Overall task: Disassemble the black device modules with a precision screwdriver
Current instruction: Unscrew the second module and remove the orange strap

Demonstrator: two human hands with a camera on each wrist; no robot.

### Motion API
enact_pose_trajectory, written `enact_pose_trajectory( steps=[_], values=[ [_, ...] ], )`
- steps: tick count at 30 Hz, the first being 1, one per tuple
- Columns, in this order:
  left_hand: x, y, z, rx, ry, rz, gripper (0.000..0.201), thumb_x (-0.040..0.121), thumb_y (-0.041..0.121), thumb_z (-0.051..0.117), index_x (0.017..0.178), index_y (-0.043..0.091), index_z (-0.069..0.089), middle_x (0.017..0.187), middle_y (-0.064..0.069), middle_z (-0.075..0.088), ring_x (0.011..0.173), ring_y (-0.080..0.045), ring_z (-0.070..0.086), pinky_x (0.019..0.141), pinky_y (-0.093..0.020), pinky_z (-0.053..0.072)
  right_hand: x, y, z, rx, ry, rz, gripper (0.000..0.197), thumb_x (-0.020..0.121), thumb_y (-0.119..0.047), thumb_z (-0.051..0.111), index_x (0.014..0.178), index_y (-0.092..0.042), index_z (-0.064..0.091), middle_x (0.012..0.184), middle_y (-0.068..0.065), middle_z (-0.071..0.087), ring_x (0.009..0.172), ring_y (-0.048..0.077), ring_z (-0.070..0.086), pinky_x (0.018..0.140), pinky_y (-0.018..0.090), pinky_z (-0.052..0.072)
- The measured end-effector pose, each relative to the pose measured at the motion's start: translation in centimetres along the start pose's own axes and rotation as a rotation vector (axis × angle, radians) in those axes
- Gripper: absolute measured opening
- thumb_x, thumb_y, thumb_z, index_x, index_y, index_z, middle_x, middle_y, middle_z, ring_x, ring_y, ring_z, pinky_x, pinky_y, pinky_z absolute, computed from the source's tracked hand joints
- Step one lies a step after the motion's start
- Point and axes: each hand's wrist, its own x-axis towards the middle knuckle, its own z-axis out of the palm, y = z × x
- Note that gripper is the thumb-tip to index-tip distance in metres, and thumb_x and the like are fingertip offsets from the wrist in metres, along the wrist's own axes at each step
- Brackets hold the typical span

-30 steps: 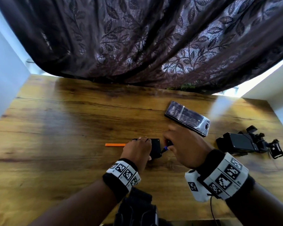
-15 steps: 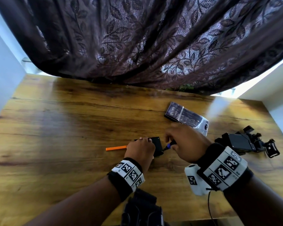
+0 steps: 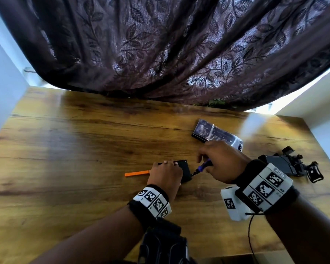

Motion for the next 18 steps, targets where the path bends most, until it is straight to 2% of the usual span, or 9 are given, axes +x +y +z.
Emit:
enact_pose_trajectory(
  steps=[3,6,8,10,12,14,16,18],
  values=[
    [0.0,0.1,0.0,-0.02,-0.008,-0.008,0.053,0.1,0.036,0.062,0.142,0.006,0.048,0.142,-0.014,0.052,0.127,-0.03,0.056,0.098,-0.045,0.05,0.2,0.2,0.2,-0.003,0.049,0.001,0.014,0.081,-0.017,0.074,0.087,-0.027,0.066,0.091,-0.016,0.053,0.083,0.003,0.055,0.075,0.028,0.054],
    [0.1,0.1,0.0,-0.029,-0.006,-0.013,0.055,0.1,0.036,0.062,0.142,0.005,0.047,0.141,-0.013,0.053,0.124,-0.029,0.057,0.095,-0.043,0.051,0.2,0.2,0.6,-0.011,0.082,0.035,0.009,0.086,-0.029,0.073,0.082,-0.024,0.066,0.083,-0.012,0.059,0.077,0.007,0.058,0.072,0.031,0.054],
    [0.1,0.2,0.0,-0.028,-0.004,-0.012,0.054,0.1,0.035,0.062,0.143,0.005,0.047,0.14,-0.013,0.053,0.124,-0.029,0.057,0.094,-0.042,0.05,0.3,0.1,0.9,-0.064,0.098,0.084,0.025,0.094,-0.04,0.064,0.078,-0.021,0.065,0.072,-0.007,0.06,0.068,0.011,0.058,0.063,0.031,0.049],
    [0.0,0.2,-0.1,-0.037,-0.007,-0.015,0.054,0.1,0.035,0.062,0.143,0.006,0.048,0.138,-0.012,0.054,0.122,-0.028,0.058,0.093,-0.041,0.051,0.5,0.0,1.0,-0.118,0.105,0.12,0.037,0.099,-0.046,0.055,0.073,-0.02,0.061,0.064,-0.005,0.055,0.06,0.01,0.053,0.056,0.029,0.04],
    [0.1,0.2,-0.1,-0.041,-0.003,-0.016,0.053,0.099,0.035,0.064,0.141,0.006,0.049,0.136,-0.012,0.055,0.119,-0.029,0.059,0.092,-0.042,0.052,0.3,-0.1,1.1,-0.131,0.081,0.114,0.039,0.099,-0.051,0.054,0.077,-0.02,0.063,0.069,-0.007,0.056,0.064,0.009,0.054,0.06,0.029,0.044],
    [0.0,0.2,0.0,-0.038,-0.006,-0.015,0.052,0.098,0.036,0.064,0.139,0.006,0.05,0.136,-0.013,0.056,0.12,-0.029,0.059,0.093,-0.042,0.052,0.1,-0.2,0.9,-0.103,0.055,0.065,0.03,0.093,-0.051,0.062,0.095,-0.021,0.066,0.092,-0.012,0.056,0.08,0.008,0.057,0.073,0.029,0.051],
    [0.0,0.2,0.0,-0.035,0.0,-0.012,0.05,0.098,0.036,0.064,0.138,0.007,0.051,0.135,-0.012,0.056,0.119,-0.028,0.06,0.091,-0.041,0.051,-0.2,-0.3,0.5,-0.044,0.039,-0.001,0.025,0.088,-0.034,0.07,0.111,-0.027,0.062,0.107,-0.014,0.042,0.091,0.006,0.053,0.079,0.025,0.049],
    [0.1,0.2,0.0,-0.032,0.002,-0.015,0.05,0.098,0.036,0.064,0.137,0.007,0.052,0.132,-0.01,0.057,0.115,-0.027,0.06,0.088,-0.039,0.05,0.1,-0.5,0.2,-0.008,0.002,-0.021,0.029,0.087,-0.018,0.07,0.112,-0.028,0.06,0.107,-0.013,0.041,0.09,0.006,0.052,0.076,0.022,0.047]
  ],
)
